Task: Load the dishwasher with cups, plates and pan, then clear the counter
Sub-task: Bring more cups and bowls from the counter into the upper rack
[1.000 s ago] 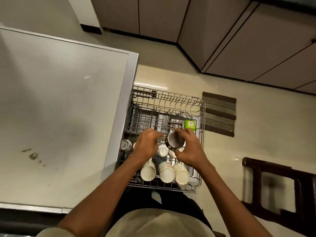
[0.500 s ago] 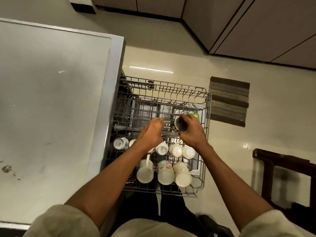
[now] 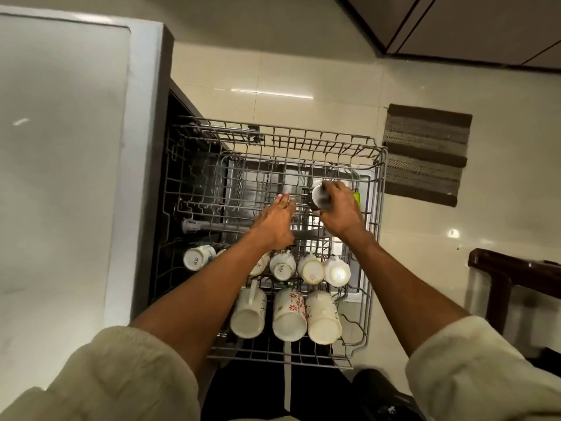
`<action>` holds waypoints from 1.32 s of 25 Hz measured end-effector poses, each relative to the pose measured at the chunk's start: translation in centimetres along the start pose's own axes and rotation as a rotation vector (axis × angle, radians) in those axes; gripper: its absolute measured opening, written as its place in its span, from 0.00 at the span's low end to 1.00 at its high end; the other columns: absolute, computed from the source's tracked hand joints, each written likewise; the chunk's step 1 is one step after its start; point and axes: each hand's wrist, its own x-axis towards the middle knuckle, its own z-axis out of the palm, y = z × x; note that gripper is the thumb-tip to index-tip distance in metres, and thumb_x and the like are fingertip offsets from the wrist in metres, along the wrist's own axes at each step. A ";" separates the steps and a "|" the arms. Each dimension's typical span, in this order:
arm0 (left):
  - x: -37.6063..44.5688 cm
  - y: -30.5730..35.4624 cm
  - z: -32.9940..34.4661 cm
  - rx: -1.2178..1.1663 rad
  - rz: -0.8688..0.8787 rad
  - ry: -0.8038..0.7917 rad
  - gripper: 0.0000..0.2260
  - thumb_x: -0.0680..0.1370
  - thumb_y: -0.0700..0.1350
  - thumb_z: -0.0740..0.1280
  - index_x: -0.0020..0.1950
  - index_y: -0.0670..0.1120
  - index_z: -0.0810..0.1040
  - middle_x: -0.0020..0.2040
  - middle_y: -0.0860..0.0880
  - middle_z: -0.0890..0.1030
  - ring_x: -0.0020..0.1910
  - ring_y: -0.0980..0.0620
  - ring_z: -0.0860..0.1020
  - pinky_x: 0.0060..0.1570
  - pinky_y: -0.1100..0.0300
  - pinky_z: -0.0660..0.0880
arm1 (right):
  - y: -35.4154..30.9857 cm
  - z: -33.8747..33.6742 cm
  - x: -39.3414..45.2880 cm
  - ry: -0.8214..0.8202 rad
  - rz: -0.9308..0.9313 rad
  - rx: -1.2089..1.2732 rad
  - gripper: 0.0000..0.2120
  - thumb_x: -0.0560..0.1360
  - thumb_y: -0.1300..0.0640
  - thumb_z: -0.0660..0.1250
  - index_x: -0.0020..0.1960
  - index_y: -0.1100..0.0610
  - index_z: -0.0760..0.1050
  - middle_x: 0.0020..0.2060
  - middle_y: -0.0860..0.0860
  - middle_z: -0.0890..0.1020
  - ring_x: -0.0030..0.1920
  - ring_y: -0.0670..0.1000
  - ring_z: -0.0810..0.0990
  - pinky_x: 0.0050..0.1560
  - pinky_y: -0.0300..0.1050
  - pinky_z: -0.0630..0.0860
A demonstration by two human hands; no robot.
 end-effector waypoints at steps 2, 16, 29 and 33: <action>0.8 -0.3 0.3 0.012 -0.004 -0.017 0.44 0.73 0.35 0.68 0.81 0.48 0.45 0.81 0.48 0.40 0.80 0.46 0.46 0.77 0.43 0.55 | 0.2 1.0 0.6 -0.006 0.001 0.016 0.37 0.71 0.62 0.77 0.76 0.54 0.66 0.69 0.51 0.71 0.71 0.54 0.68 0.72 0.47 0.65; 2.4 -0.4 1.7 -0.001 -0.021 -0.059 0.41 0.75 0.40 0.68 0.81 0.45 0.47 0.82 0.46 0.45 0.80 0.46 0.47 0.78 0.48 0.46 | 0.6 2.5 -1.1 -0.011 -0.015 -0.140 0.32 0.79 0.63 0.65 0.80 0.59 0.58 0.80 0.56 0.58 0.80 0.56 0.56 0.80 0.51 0.55; -2.5 -0.5 1.7 -0.182 -0.031 0.114 0.45 0.71 0.34 0.67 0.82 0.45 0.45 0.82 0.46 0.43 0.80 0.48 0.44 0.79 0.50 0.45 | -1.5 2.4 -6.6 -0.073 -0.146 -0.285 0.37 0.78 0.61 0.61 0.82 0.59 0.46 0.81 0.57 0.47 0.81 0.55 0.46 0.81 0.50 0.45; -7.3 -0.3 2.1 -0.184 0.004 0.225 0.43 0.73 0.38 0.66 0.82 0.46 0.43 0.81 0.47 0.42 0.80 0.50 0.43 0.79 0.50 0.47 | -4.1 2.2 -10.2 -0.077 -0.290 -0.276 0.35 0.80 0.59 0.58 0.82 0.58 0.44 0.81 0.56 0.44 0.81 0.55 0.44 0.81 0.52 0.45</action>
